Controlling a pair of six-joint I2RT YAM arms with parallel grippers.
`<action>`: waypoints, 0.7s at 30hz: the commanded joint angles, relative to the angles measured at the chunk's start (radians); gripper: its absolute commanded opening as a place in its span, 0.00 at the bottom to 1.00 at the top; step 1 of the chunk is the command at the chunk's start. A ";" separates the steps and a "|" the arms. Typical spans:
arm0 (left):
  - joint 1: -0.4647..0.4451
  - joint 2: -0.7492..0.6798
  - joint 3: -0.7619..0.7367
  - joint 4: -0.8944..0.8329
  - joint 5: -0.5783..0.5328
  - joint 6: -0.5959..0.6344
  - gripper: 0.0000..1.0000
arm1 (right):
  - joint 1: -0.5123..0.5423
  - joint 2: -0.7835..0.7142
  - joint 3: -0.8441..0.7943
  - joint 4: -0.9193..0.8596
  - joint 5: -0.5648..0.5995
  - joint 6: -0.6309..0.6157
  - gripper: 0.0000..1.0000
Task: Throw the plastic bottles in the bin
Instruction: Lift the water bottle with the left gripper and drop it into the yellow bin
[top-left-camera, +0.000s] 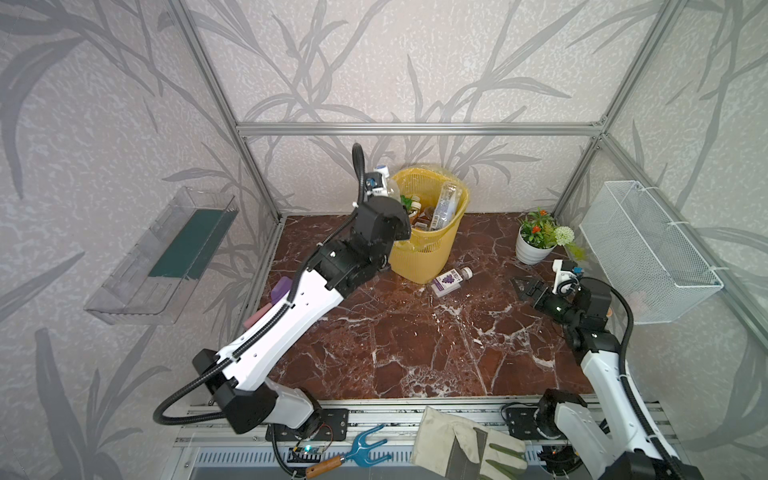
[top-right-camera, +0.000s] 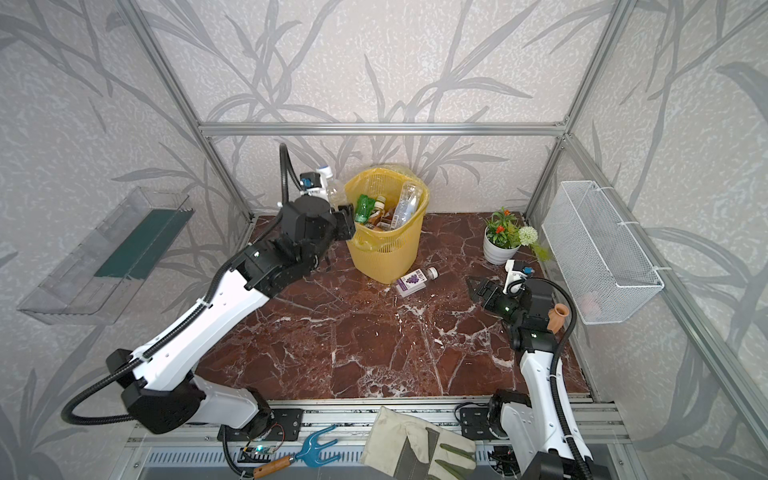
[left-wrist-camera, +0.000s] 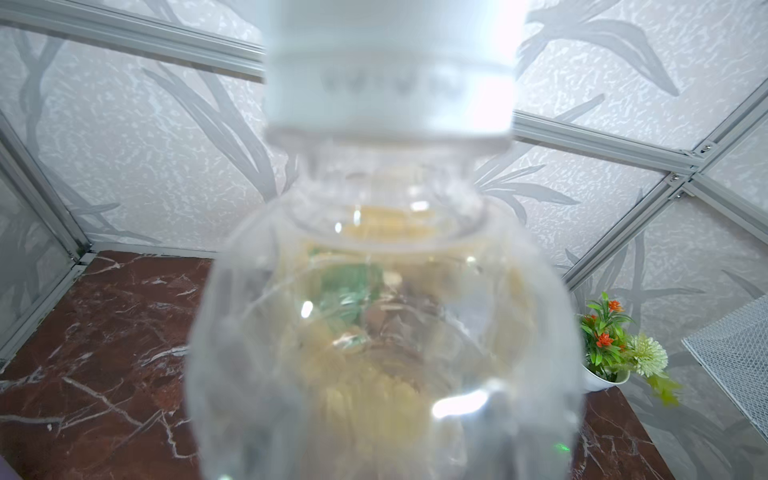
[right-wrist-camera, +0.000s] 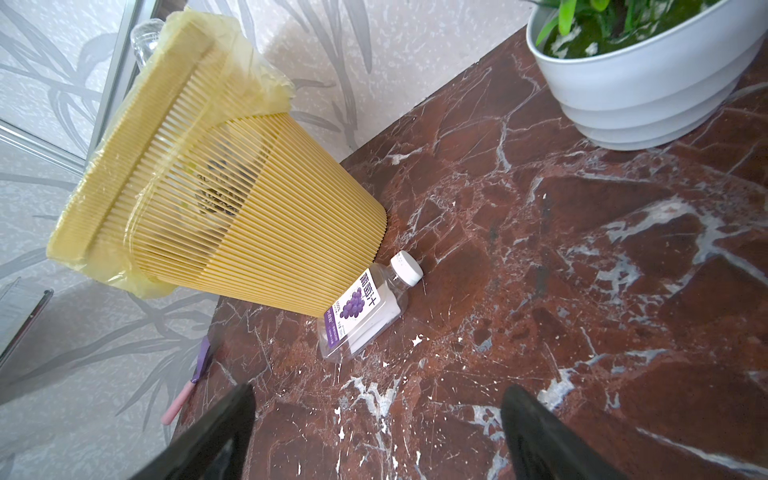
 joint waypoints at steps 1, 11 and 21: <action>0.075 0.211 0.297 -0.173 0.172 0.116 0.60 | 0.004 -0.027 0.037 -0.013 0.010 0.005 0.93; 0.118 0.556 0.784 -0.522 0.142 0.126 0.99 | 0.004 -0.048 0.086 -0.083 0.015 -0.030 0.93; 0.086 0.297 0.519 -0.341 0.065 0.120 0.99 | 0.005 -0.025 0.081 -0.086 0.033 -0.001 0.93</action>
